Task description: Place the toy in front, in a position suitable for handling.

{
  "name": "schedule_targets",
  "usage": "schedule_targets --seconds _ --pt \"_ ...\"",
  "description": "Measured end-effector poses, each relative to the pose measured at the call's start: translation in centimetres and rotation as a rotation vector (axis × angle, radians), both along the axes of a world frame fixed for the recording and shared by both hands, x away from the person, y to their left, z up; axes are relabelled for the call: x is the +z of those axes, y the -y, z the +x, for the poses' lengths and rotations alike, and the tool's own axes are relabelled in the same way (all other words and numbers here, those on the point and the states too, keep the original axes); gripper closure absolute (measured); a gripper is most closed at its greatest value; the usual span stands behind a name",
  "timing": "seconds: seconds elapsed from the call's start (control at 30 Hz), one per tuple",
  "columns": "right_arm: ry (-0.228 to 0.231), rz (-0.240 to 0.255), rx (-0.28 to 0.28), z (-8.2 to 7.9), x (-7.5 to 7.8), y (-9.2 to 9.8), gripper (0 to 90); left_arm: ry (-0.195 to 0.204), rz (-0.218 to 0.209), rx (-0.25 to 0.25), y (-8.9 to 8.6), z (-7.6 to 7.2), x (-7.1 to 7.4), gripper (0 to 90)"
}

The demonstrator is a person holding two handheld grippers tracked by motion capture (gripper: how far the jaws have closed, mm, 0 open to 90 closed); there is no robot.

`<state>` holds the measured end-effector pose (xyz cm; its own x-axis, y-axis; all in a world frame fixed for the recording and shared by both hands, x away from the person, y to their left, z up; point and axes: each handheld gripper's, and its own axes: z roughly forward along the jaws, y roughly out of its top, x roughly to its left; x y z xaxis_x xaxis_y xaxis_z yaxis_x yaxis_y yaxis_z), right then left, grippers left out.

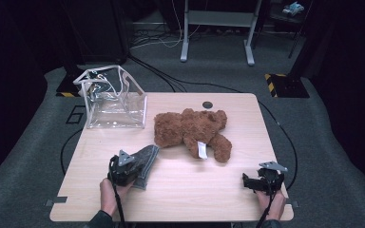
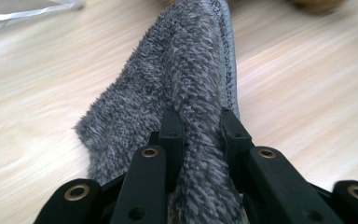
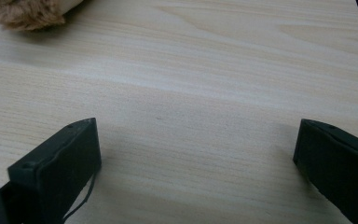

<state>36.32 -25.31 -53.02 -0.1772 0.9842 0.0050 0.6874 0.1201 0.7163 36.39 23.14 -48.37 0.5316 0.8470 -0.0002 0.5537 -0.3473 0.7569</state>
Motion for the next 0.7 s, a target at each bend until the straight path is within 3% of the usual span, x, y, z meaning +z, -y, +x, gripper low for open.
schedule_targets --seconds 0.2,0.7 --pt "0.001 0.004 -0.006 0.0 0.0 0.0 0.0 0.011 -0.015 -0.095 2.9 -1.0 1.0 75.1" --pt "0.001 -0.002 -0.010 0.0 0.0 0.0 0.0 -0.032 0.026 -0.315 10.6 -1.3 -0.4 74.1"
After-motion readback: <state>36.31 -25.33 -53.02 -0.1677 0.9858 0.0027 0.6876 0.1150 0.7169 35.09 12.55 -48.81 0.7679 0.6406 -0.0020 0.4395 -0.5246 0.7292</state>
